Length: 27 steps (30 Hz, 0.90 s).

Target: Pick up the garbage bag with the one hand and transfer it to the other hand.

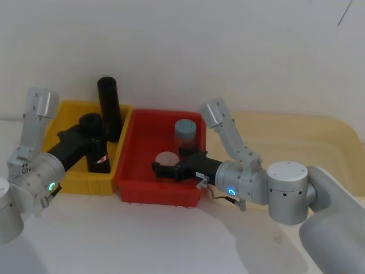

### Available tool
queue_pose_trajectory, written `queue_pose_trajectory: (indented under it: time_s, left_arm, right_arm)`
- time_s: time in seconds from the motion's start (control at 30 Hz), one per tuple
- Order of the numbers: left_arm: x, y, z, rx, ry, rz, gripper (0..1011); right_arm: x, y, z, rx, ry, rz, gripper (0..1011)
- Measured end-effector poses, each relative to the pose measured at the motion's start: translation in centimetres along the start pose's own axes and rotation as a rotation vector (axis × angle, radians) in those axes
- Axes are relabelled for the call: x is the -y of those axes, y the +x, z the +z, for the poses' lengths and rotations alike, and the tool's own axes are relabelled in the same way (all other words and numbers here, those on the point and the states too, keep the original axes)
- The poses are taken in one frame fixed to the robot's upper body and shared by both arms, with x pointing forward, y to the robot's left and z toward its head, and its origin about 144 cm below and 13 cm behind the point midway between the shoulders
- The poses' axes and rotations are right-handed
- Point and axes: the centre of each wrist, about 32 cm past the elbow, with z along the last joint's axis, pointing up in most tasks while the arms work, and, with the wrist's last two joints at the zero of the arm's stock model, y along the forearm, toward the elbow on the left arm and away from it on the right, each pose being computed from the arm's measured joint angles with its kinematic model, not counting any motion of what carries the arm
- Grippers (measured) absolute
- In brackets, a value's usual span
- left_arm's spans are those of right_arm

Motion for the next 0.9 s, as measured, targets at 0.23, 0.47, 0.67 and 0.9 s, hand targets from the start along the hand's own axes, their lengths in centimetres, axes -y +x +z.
queue_pose_trajectory:
  time_s: [0.23, 0.47, 0.67, 0.9]
  left_arm:
    - [0.0, 0.0, 0.0, 0.0, 0.0, 0.0, 473]
    - [0.0, 0.0, 0.0, 0.0, 0.0, 0.0, 473]
    - [0.0, 0.0, 0.0, 0.0, 0.0, 0.0, 473]
    - [0.0, 0.0, 0.0, 0.0, 0.0, 0.0, 473]
  right_arm:
    - [-0.19, 0.08, -0.07, 0.007, -0.001, 0.006, 1001]
    - [-0.3, 0.12, -0.1, 0.011, -0.001, 0.01, 979]
    - [-0.36, 0.15, -0.12, 0.012, -0.002, 0.012, 840]
    - [-0.4, 0.17, -0.14, 0.014, -0.002, 0.013, 653]
